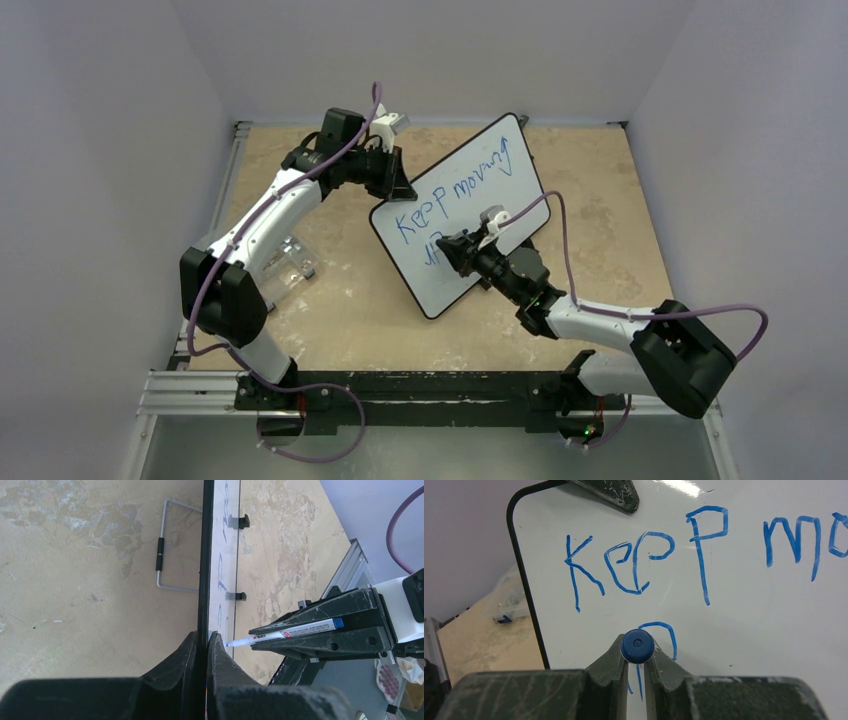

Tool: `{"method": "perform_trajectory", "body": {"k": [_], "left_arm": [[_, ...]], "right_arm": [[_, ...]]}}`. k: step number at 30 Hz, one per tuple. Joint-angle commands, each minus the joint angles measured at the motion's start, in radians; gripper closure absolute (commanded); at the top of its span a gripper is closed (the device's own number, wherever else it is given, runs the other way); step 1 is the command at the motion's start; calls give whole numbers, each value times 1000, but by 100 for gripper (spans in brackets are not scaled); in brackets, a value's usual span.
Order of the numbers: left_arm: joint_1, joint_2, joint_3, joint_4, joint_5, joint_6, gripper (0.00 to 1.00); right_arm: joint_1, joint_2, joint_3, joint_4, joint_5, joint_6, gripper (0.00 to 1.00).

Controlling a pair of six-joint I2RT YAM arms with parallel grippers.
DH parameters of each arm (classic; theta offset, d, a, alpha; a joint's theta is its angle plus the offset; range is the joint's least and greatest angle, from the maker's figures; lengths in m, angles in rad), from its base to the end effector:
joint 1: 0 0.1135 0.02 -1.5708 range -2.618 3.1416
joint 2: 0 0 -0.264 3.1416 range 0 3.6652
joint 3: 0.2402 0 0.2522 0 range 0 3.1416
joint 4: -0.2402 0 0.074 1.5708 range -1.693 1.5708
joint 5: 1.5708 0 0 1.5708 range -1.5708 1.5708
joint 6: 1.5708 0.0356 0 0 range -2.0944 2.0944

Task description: Write a sentence on the whiteboard

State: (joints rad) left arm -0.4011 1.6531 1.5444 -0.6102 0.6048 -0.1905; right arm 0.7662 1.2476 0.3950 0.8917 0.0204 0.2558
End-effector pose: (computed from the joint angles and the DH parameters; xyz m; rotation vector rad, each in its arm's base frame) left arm 0.3322 -0.1629 0.3417 0.5679 2.2625 -0.9947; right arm 0.1821 0.1742 0.2231 -0.3841 1.5388 0.7924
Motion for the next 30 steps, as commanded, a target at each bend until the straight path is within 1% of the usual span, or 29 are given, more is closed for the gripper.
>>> {"method": "perform_trajectory", "body": {"k": [1, 8, 19, 23, 30], "left_arm": [[10, -7, -6, -36, -183, 46, 100], [10, -10, -6, -38, -188, 48, 100], [9, -12, -7, -42, -199, 52, 100], [8, -15, -10, -41, -204, 53, 100], [7, -8, -12, -42, -205, 54, 100]], "right_arm": [[1, 36, 26, -19, -17, 18, 100], [0, -12, 23, -66, -3, 1, 100], [1, -178, 39, -219, 21, -41, 100], [1, -202, 33, -215, 22, -55, 100], [-2, -202, 25, -181, 85, -98, 100]]}}
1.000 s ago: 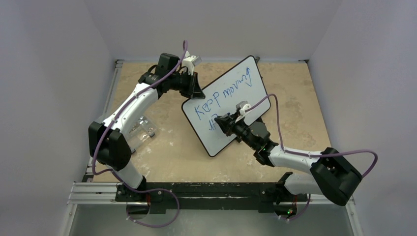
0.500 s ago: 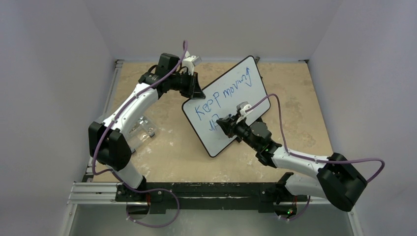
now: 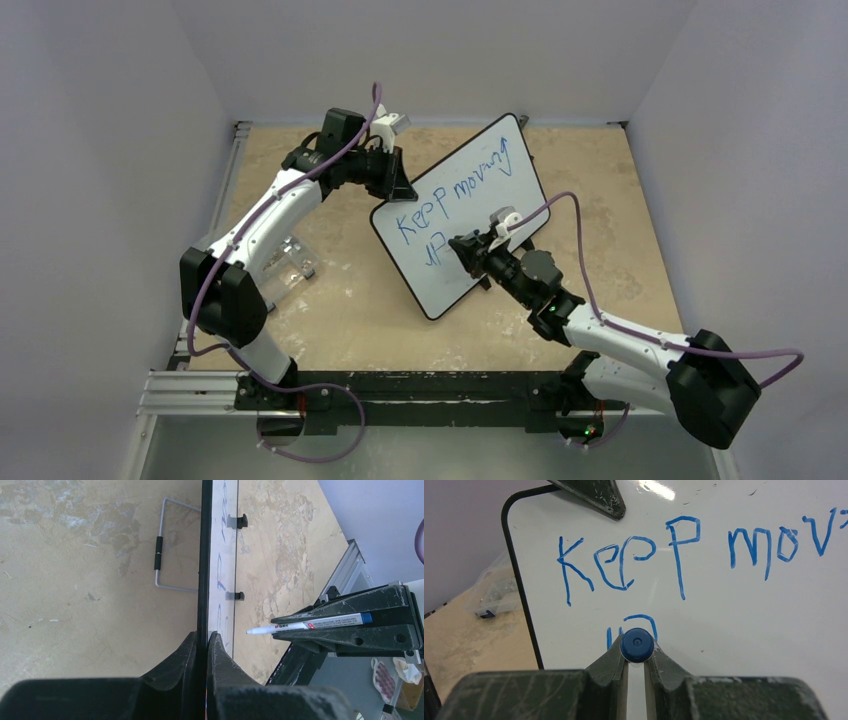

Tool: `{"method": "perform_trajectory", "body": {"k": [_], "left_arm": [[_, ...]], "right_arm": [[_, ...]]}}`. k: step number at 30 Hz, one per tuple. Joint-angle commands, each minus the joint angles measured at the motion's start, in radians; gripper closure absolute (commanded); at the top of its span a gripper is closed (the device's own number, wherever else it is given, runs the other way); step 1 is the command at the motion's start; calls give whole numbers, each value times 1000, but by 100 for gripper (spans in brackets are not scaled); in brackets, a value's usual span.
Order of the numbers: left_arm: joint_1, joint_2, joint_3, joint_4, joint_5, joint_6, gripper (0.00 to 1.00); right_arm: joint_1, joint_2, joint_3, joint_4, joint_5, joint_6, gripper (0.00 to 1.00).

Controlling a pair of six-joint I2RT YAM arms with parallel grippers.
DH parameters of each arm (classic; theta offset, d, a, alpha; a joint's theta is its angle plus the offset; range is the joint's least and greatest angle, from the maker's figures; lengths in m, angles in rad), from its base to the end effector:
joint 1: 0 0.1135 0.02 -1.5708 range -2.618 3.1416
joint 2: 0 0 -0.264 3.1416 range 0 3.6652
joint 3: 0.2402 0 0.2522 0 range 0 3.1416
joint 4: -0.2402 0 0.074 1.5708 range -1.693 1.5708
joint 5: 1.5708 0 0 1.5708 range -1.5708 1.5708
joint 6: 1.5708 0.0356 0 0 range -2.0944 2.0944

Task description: Write a sentence on the whiteboard

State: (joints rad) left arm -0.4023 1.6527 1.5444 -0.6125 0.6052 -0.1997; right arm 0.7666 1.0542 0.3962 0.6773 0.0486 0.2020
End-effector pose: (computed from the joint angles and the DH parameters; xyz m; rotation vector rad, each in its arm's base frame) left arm 0.3318 -0.1632 0.3416 0.5592 2.2688 -1.0003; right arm 0.1666 0.1581 0.2428 -0.4069 1.5448 0.7237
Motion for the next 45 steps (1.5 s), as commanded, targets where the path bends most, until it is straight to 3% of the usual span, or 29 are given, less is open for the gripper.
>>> {"method": "perform_trajectory", "body": {"k": [1, 22, 45], "left_arm": [[8, -7, -12, -39, -205, 63, 100], [3, -10, 2, -53, -207, 62, 100], [-16, -10, 0, -60, -225, 66, 100]], "right_arm": [[-3, -8, 25, 37, 63, -54, 100], [-80, 9, -13, 195, 47, -61, 100], [-152, 179, -64, 338, -44, 29, 100]]}}
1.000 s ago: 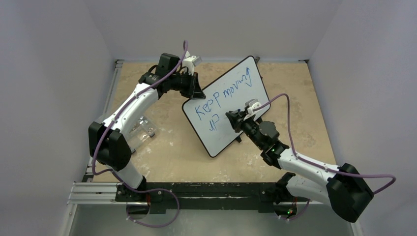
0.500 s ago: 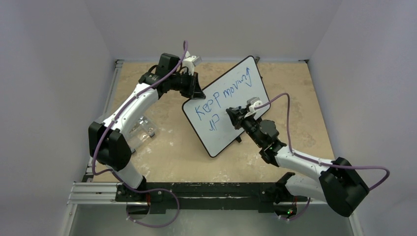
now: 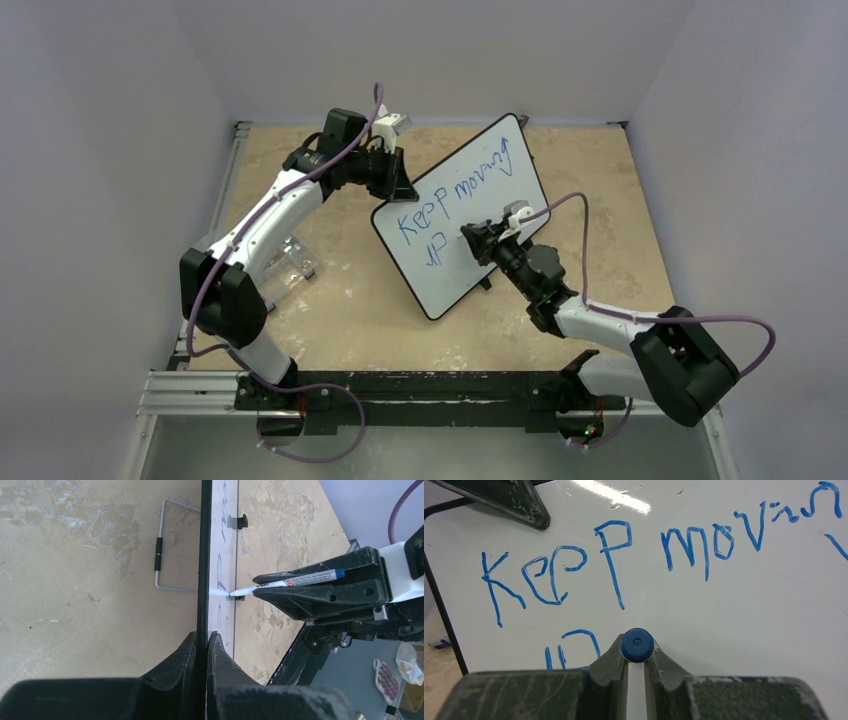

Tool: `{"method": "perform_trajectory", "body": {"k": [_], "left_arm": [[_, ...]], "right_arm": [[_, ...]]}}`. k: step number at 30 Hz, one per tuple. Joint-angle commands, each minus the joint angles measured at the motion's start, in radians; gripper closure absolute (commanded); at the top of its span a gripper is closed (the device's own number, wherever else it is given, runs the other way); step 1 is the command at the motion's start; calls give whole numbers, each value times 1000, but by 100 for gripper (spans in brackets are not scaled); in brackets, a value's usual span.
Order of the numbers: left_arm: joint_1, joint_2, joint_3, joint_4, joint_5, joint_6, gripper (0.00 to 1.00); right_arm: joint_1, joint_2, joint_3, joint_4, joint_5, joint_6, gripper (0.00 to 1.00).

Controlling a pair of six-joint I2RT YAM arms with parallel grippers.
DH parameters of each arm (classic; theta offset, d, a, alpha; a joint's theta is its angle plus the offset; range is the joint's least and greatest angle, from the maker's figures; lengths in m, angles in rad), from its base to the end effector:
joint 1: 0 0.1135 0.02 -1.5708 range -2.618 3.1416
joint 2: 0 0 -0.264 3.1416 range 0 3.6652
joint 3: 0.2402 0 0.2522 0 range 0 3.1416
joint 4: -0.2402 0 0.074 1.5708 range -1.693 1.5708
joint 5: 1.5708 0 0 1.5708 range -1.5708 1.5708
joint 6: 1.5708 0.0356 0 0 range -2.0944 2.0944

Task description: Write a sentence on the whiteboard

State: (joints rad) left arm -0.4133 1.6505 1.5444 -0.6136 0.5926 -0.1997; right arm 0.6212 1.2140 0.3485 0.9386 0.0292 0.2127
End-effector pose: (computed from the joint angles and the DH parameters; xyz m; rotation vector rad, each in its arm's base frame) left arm 0.3298 -0.1663 0.3421 0.5657 2.2694 -0.9912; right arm 0.1970 0.1397 0.2213 -0.2872 1.5051 0.6471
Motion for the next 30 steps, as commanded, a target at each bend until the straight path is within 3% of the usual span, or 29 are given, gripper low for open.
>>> {"method": "perform_trajectory", "body": {"k": [1, 10, 30], "left_arm": [[-5, -8, 0, -59, -215, 66, 100], [-10, -8, -1, -62, -223, 71, 100], [-12, -10, -1, -63, -228, 71, 100]], "right_arm": [[-10, 26, -21, 81, -27, 21, 100], [-14, 82, -56, 123, -41, 67, 100], [-37, 52, -64, 4, 56, 98, 100]]}}
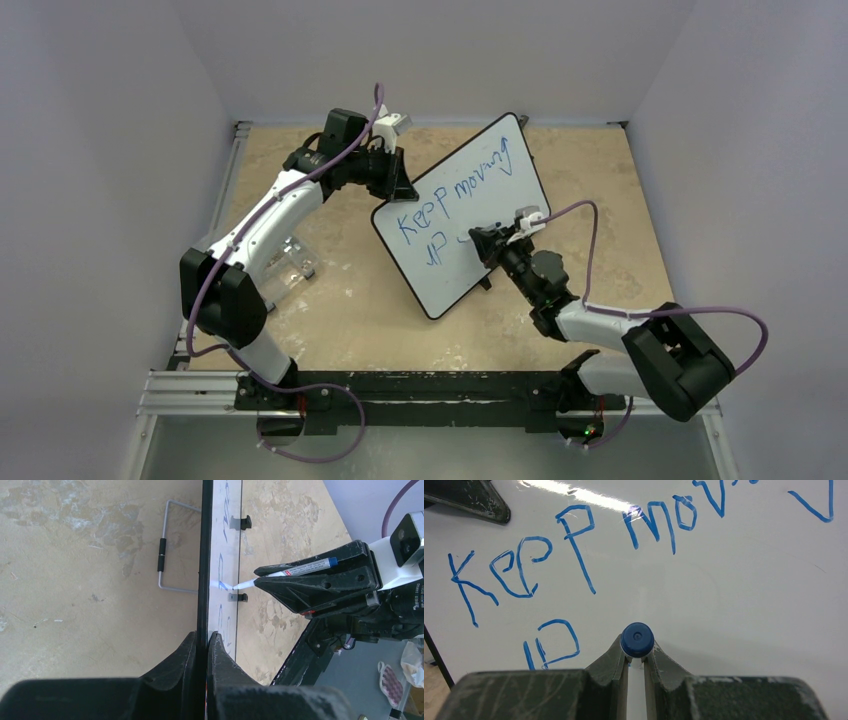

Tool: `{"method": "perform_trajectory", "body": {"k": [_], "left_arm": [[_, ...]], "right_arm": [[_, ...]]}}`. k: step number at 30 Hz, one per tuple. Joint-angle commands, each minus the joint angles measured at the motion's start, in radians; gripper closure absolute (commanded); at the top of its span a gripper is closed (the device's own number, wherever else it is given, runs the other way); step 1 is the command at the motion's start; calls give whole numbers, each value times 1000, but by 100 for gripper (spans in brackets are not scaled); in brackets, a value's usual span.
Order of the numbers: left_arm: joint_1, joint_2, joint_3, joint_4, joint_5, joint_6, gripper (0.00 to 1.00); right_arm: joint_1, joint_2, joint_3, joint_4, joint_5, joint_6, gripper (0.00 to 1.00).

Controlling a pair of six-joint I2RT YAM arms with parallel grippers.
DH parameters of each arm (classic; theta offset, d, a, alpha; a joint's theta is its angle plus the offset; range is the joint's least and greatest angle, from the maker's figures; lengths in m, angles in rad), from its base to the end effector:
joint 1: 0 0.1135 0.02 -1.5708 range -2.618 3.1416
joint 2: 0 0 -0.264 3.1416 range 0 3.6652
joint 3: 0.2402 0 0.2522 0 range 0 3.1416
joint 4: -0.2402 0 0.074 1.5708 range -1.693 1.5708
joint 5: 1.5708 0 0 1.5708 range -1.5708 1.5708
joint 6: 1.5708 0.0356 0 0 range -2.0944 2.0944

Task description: Write a sentence on the whiteboard

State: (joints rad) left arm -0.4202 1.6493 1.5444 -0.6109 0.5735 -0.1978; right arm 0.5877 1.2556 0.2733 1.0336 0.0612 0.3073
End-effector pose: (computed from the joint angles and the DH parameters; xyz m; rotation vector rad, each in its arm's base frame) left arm 0.3290 -0.1682 0.3425 0.5663 2.2675 -0.9716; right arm 0.1955 0.1276 0.1997 -0.1678 1.5480 0.6659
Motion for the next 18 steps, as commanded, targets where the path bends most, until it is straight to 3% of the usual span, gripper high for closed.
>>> {"method": "perform_trajectory", "body": {"k": [1, 18], "left_arm": [[-5, -9, -1, -67, -208, 70, 100], [-8, -10, -1, -68, -210, 73, 100]], "right_arm": [[-4, 9, 18, -94, 23, 0, 100], [-12, 30, 123, -110, 7, -16, 100]]}}
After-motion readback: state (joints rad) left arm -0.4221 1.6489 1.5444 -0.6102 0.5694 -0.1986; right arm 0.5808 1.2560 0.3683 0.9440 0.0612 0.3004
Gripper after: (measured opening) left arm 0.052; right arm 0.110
